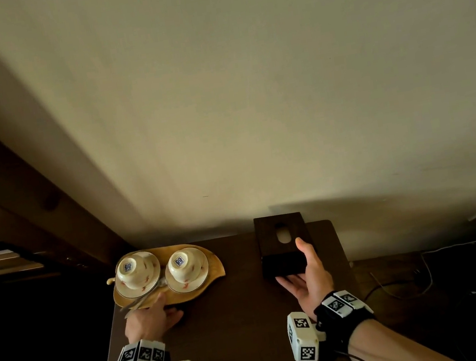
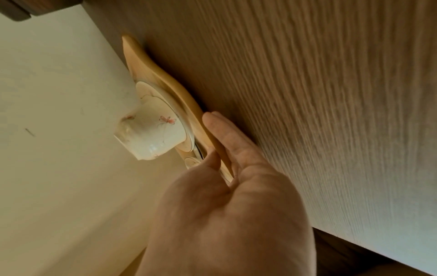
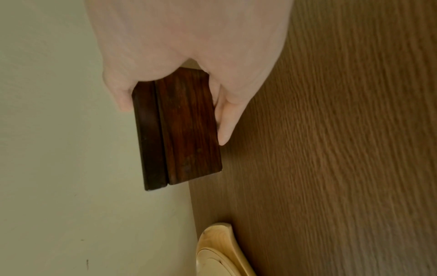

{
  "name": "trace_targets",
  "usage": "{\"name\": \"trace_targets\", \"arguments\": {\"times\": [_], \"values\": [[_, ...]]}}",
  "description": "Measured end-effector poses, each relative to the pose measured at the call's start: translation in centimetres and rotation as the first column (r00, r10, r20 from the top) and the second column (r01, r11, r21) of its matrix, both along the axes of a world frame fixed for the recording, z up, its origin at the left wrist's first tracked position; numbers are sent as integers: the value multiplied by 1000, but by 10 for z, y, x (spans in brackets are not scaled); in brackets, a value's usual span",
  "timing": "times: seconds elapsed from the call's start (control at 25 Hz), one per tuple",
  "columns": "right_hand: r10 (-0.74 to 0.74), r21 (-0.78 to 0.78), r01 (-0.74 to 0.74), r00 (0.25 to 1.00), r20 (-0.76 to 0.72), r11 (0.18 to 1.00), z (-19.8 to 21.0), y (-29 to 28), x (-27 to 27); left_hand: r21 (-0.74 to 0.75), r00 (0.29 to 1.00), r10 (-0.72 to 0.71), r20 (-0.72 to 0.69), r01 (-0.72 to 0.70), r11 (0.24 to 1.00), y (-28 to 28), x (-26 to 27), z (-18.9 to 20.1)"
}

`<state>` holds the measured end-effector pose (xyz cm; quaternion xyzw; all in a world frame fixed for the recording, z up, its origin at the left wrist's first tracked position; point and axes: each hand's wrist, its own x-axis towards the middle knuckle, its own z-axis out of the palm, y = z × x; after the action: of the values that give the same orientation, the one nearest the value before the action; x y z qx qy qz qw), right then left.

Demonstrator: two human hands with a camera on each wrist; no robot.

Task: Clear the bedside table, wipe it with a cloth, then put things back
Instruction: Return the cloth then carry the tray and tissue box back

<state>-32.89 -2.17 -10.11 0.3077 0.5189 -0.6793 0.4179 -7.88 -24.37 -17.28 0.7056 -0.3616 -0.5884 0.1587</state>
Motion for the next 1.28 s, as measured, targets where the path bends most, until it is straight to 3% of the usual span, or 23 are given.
{"name": "trace_targets", "arguments": {"times": [0.16, 0.48, 0.6, 0.84, 1.28], "values": [[-11, -36, 12, 1000, 7, 999, -2, -4, 2, 111, 999, -8, 53, 2, 994, -6, 1, 7], [-2, -33, 3, 1000, 8, 999, -7, 0, 4, 191, 991, -94, 100, 73, 979, -5, -4, 16], [-19, 16, 19, 1000, 5, 1000, -12, 2, 4, 231, 990, -124, 65, 107, 967, -2, -3, 25], [-16, 152, 20, 999, -28, 988, -16, 6, 4, 142, 989, -149, 14, 145, 979, 21, 1, 40], [8, 217, 5, 998, -58, 976, -1, 9, 15, 84, 983, -183, -6, 183, 980, 77, 32, 59]]}}
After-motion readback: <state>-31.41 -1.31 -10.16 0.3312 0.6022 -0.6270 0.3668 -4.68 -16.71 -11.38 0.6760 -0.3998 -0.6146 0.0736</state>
